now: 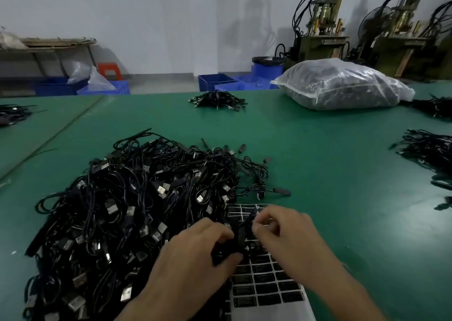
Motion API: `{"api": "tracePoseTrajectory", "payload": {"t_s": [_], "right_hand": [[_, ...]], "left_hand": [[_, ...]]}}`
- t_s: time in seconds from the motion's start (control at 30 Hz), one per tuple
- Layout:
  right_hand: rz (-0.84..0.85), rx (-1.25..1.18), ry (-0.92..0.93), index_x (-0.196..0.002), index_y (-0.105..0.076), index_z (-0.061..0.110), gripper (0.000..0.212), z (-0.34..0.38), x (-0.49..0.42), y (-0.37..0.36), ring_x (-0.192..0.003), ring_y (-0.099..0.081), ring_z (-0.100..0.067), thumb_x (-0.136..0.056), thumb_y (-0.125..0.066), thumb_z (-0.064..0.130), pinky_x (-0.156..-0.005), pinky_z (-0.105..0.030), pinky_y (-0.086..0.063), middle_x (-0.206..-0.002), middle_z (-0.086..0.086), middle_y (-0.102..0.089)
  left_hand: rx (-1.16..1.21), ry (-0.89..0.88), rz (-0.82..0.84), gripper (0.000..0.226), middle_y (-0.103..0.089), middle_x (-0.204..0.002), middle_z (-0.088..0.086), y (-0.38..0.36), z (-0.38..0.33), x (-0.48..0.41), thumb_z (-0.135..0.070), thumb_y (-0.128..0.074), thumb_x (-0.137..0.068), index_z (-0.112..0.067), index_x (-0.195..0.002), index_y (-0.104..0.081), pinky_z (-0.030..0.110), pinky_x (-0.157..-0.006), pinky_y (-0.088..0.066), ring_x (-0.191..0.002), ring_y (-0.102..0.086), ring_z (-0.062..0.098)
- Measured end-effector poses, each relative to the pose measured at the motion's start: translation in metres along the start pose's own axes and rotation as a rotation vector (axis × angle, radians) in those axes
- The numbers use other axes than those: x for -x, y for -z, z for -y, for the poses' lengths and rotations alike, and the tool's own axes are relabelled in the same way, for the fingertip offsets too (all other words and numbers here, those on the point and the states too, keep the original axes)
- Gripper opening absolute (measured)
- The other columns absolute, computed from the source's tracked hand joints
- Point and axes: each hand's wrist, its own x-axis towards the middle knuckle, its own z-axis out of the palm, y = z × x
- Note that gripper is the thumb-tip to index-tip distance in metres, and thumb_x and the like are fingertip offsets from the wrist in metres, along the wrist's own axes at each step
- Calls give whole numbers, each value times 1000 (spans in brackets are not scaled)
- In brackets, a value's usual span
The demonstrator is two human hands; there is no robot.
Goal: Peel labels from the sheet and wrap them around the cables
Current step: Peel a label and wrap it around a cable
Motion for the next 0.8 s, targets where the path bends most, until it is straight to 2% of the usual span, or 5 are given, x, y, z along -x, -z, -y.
{"api": "tracePoseTrajectory", "payload": {"t_s": [0.17, 0.33, 0.5, 0.63, 0.8], "right_hand": [[-27, 168, -89, -74, -55, 27, 31, 10, -21, -18, -71, -58, -15, -86, -63, 55, -59, -29, -43, -85, 2, -61], [-153, 79, -57, -65, -62, 29, 27, 6, -11, -27, -59, -61, -9, -77, -78, 47, -58, -38, -56, -63, 10, -64], [-77, -63, -1, -71, -69, 34, 17, 1, -4, -26, -56, -59, 1, -74, -86, 38, -50, -16, -46, -58, 16, -64], [-4, -247, 22, -70, -73, 25, 13, -3, -1, -20, -54, -48, 1, -77, -84, 22, -54, -13, -38, -58, 15, -58], [110, -504, 52, -73, -64, 23, 22, 0, 2, -6, -54, -51, -1, -90, -72, 11, -51, -11, -40, -69, 5, -68]], "left_hand": [[-66, 52, 36, 47, -55, -92, -25, -4, -4, -21, -74, -67, -68, -44, -105, -58, 21, -65, -44, -84, -55, -4], [48, 22, -57, 44, -51, -84, -20, -9, 5, -16, -65, -80, -61, -39, -84, -52, 23, -59, -45, -74, -51, -3], [172, 2, -79, 43, -54, -84, -16, -7, 10, -15, -49, -89, -59, -35, -86, -59, 26, -62, -46, -75, -54, 0], [280, -10, -33, 47, -59, -91, -16, -7, 13, -14, -42, -92, -61, -35, -98, -64, 18, -61, -42, -69, -55, -12], [310, 21, -1, 59, -66, -93, -23, -7, 10, -10, -72, -76, -56, -44, -106, -61, 18, -61, -39, -67, -54, -16]]}}
